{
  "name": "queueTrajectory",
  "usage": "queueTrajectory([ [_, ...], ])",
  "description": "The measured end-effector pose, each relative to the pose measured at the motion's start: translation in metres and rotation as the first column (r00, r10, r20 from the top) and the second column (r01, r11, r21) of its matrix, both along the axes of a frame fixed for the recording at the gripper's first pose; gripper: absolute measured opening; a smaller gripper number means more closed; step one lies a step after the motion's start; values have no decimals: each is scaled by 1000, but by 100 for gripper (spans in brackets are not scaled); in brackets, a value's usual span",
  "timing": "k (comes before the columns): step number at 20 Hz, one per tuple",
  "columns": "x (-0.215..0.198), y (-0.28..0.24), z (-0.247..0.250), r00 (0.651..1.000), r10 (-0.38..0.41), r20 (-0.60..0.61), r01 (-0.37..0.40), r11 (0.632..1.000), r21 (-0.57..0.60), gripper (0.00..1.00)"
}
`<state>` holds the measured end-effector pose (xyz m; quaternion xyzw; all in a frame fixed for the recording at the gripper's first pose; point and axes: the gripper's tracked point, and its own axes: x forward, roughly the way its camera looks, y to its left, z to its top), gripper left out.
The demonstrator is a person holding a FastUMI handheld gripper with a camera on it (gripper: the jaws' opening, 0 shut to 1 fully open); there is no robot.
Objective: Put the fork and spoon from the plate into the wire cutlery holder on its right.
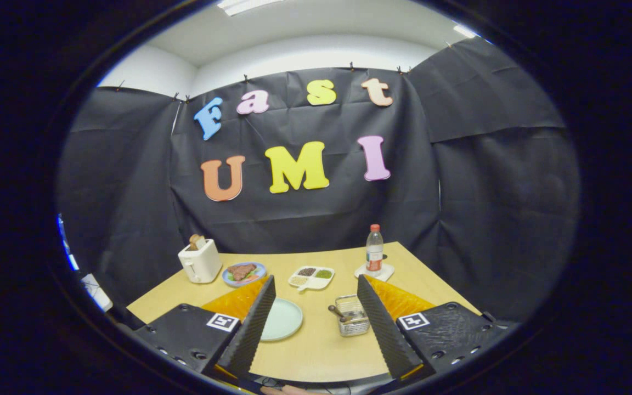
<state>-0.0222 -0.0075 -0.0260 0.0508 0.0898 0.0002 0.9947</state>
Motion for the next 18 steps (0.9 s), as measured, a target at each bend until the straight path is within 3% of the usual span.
queueTrajectory([
  [3, -22, 20, 8, 999, -14, 31, 14, 1000, -10, 97],
  [9, -67, 77, 32, 994, 26, 109, -22, 999, -40, 96],
  [18, -113, 93, 32, 985, 8, 170, 4, 998, -70, 97],
])
